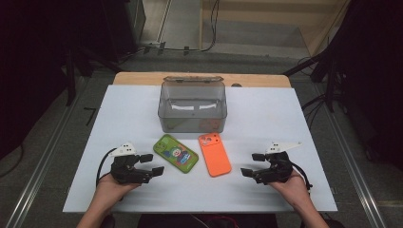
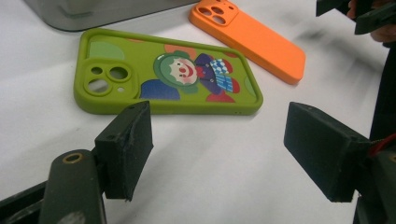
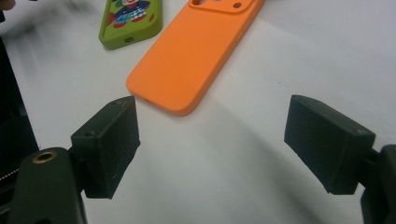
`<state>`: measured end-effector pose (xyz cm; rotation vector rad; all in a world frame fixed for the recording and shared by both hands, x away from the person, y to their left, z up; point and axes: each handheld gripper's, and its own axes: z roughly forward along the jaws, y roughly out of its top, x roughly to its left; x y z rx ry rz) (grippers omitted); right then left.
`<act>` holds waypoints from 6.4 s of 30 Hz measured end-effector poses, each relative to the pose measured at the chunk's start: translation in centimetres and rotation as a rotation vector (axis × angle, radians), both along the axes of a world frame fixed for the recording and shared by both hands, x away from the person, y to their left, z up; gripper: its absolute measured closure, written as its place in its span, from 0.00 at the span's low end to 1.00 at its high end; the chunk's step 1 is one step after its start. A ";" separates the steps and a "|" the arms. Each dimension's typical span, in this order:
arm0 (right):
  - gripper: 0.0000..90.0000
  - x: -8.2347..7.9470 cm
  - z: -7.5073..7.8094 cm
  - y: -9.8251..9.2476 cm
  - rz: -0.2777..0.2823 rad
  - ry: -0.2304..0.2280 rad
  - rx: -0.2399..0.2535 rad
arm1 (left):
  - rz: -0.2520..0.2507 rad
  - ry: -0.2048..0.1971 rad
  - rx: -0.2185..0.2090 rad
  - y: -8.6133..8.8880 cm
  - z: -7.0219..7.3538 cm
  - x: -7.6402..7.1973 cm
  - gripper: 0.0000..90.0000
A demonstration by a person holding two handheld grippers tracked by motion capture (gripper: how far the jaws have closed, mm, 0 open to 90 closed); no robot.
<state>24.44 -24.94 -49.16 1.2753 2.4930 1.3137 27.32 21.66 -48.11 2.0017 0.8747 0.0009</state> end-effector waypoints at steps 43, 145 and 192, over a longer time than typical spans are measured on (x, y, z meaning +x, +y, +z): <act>0.18 0.2 -0.1 0.0 0.007 0.000 -0.005 | -0.031 0.032 0.030 -0.3 0.1 -0.1 0.27; 0.00 6.4 4.5 12.5 0.112 -0.058 -0.048 | -0.006 0.039 0.051 0.1 0.6 0.2 0.16; 0.00 8.8 1.8 21.4 0.128 -0.041 -0.150 | 0.004 0.042 0.048 0.9 0.9 0.4 0.16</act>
